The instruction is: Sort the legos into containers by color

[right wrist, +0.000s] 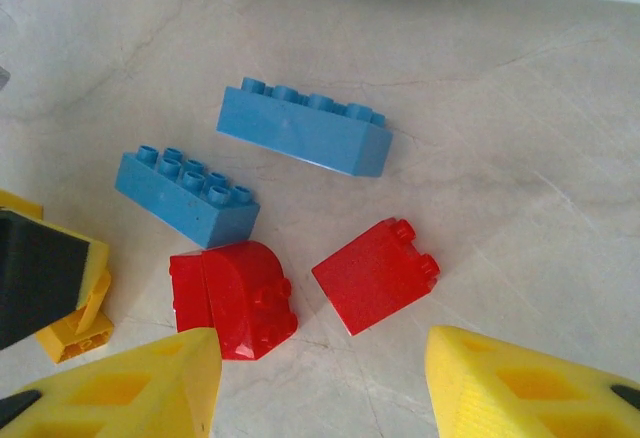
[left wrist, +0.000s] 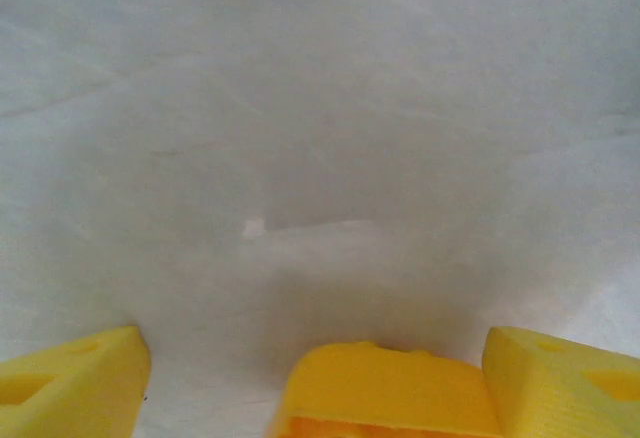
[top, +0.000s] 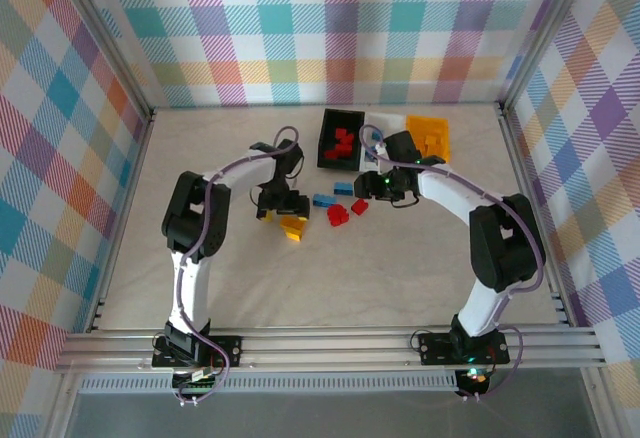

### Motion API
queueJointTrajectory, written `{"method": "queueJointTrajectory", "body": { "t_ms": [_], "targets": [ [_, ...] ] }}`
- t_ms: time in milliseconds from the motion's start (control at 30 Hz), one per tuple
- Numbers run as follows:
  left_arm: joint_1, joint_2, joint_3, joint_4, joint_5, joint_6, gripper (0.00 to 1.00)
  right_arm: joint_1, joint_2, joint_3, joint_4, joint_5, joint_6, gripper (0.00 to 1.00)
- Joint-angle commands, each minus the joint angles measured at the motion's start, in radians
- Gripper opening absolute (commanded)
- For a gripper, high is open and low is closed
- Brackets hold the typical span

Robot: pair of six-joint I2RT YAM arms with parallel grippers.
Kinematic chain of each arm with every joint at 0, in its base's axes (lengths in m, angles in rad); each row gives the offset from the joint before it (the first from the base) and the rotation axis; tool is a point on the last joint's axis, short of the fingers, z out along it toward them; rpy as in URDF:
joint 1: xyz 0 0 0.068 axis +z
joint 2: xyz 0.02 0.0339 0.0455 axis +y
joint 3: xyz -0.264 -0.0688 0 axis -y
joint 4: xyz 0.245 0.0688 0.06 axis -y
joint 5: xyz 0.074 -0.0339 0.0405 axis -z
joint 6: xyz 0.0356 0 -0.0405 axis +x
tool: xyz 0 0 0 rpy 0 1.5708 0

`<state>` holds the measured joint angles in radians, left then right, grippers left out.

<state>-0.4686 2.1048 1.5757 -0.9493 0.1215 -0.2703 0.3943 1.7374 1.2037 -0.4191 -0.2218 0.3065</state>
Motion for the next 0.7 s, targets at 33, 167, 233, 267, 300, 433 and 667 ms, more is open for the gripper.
{"method": "queueJointTrajectory", "body": {
  "t_ms": [33, 167, 233, 267, 300, 433, 667],
  "targets": [
    [-0.091, 0.037, 0.026, -0.035, 0.141, 0.014, 0.86, 0.006, -0.039, -0.020, 0.022, -0.013, 0.014, 0.57],
    [-0.135, 0.051, 0.037, -0.054, 0.139, 0.026, 0.86, 0.006, -0.040, -0.028, 0.034, -0.018, 0.024, 0.57],
    [-0.140, 0.050, 0.030, -0.054, 0.129, 0.023, 0.86, 0.006, -0.040, -0.033, 0.040, -0.020, 0.028, 0.57],
    [-0.140, 0.050, 0.028, -0.054, 0.120, 0.023, 0.86, 0.008, -0.040, -0.034, 0.042, -0.019, 0.031, 0.57],
    [-0.139, 0.051, 0.028, -0.055, 0.109, 0.026, 0.86, 0.007, -0.039, -0.036, 0.042, -0.020, 0.032, 0.57],
    [-0.137, 0.062, 0.044, -0.068, 0.093, 0.043, 0.82, 0.007, -0.039, -0.042, 0.048, -0.023, 0.032, 0.57],
    [-0.133, 0.070, 0.061, -0.077, 0.084, 0.038, 0.67, 0.007, -0.035, -0.032, 0.048, -0.026, 0.019, 0.57]
  ]
}}
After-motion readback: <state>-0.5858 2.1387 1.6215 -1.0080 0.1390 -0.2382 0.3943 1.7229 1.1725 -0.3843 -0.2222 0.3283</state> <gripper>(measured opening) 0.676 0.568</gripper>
